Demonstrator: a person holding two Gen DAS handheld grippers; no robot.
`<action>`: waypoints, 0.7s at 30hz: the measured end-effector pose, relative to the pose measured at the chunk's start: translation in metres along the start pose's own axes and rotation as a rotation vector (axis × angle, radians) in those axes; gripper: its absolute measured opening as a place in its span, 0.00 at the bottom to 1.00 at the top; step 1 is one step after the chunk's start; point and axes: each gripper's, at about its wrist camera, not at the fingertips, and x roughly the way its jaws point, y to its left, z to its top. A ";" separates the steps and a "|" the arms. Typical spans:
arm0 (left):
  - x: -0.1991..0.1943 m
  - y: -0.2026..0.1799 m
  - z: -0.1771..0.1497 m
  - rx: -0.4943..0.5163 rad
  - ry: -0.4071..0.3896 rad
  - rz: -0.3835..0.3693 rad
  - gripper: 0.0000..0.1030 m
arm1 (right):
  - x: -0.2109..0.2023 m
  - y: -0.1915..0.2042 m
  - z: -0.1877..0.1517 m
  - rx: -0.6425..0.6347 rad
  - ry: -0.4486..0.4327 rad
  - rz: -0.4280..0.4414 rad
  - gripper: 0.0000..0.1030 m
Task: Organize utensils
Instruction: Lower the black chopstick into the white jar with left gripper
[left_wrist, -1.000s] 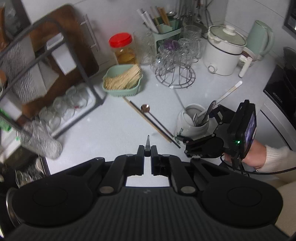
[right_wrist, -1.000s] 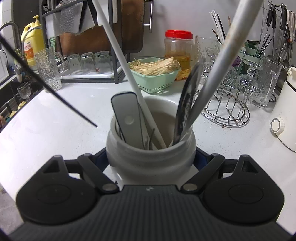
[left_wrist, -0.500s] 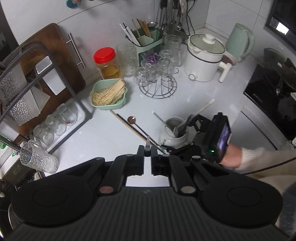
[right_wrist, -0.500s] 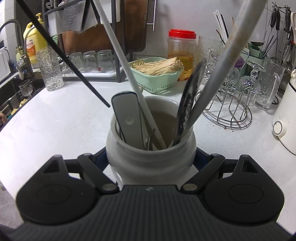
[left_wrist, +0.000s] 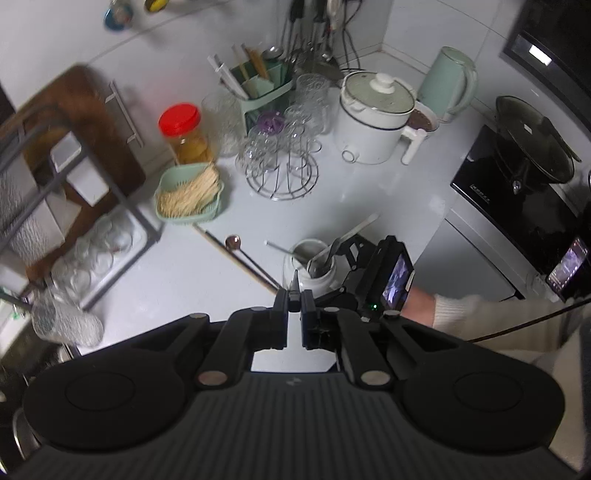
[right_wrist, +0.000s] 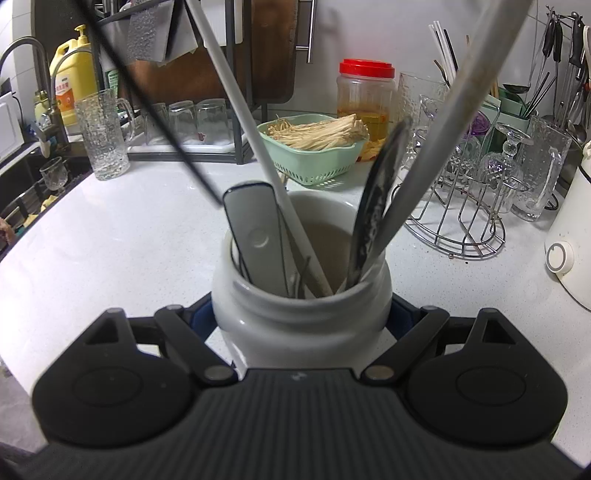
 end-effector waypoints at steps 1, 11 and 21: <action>-0.002 -0.001 0.002 -0.003 0.001 0.000 0.07 | 0.000 0.000 0.000 0.001 0.000 0.000 0.88; 0.002 -0.010 0.013 0.007 0.000 -0.009 0.07 | 0.000 0.000 -0.001 0.005 -0.011 0.000 0.88; 0.058 -0.013 0.017 0.045 0.039 -0.012 0.07 | 0.000 0.001 -0.001 0.009 -0.016 0.000 0.88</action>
